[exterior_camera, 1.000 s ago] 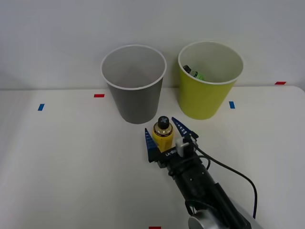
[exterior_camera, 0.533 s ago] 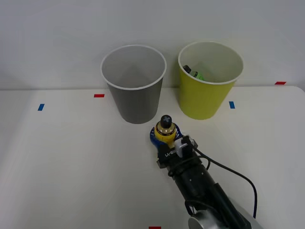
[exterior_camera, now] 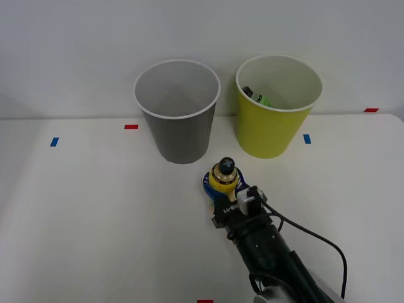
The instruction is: Put cans in the gray bin, plastic bottles in the light green bin
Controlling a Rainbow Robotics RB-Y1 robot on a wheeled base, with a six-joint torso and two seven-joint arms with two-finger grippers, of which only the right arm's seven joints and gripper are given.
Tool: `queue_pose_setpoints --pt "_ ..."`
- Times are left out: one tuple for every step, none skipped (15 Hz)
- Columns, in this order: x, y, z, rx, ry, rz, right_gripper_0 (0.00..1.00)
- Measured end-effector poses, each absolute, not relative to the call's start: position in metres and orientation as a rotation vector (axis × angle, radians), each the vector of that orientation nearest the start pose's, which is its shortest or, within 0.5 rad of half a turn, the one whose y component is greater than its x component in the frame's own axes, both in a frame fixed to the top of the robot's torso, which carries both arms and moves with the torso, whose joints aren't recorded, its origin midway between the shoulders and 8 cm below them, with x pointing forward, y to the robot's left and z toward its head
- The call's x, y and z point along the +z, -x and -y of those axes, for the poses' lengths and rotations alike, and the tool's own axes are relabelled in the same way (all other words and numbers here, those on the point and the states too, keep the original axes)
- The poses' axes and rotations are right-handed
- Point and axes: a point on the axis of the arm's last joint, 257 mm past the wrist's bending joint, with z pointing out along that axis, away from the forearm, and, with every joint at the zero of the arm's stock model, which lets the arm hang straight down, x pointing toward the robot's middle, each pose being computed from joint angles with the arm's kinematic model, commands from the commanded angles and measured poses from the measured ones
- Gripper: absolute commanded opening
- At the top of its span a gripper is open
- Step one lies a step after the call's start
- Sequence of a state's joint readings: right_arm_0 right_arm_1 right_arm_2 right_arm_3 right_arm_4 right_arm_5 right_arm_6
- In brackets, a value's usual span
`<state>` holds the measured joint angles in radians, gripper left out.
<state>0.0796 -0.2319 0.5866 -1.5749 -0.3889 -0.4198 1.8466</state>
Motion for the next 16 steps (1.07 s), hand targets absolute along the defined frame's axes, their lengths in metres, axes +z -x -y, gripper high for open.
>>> queue_pose_setpoints --pt "-0.209 -0.434 0.035 0.359 0.318 -1.308 0.0" --pt "-0.202 -0.426 0.04 0.366 0.302 -1.301 0.0" --pt "-0.19 -0.417 0.044 0.379 0.278 -1.285 0.0" --pt "-0.18 -0.407 0.05 0.393 0.253 -1.274 0.0" --pt "-0.17 -0.397 0.056 0.408 0.224 -1.265 0.0" --pt "-0.153 -0.389 0.062 0.431 0.189 -1.246 0.0" --pt "-0.14 -0.381 0.068 0.456 0.151 -1.235 0.0" --pt "-0.127 -0.374 0.075 0.486 0.112 -1.224 0.0" --pt "-0.113 -0.37 0.081 0.518 0.074 -1.21 0.0" --pt "-0.1 -0.368 0.089 0.54 0.044 -1.193 0.0" --pt "-0.088 -0.367 0.094 0.555 0.024 -1.175 0.0" --pt "-0.075 -0.368 0.099 0.574 0.002 -1.154 0.0" --pt "-0.061 -0.368 0.103 0.605 -0.028 -1.134 0.0" --pt "-0.045 -0.367 0.106 0.634 -0.046 -1.117 0.0" --pt "-0.028 -0.365 0.109 0.659 -0.057 -1.096 0.0" --pt "-0.015 -0.363 0.114 0.674 -0.071 -1.074 0.0"
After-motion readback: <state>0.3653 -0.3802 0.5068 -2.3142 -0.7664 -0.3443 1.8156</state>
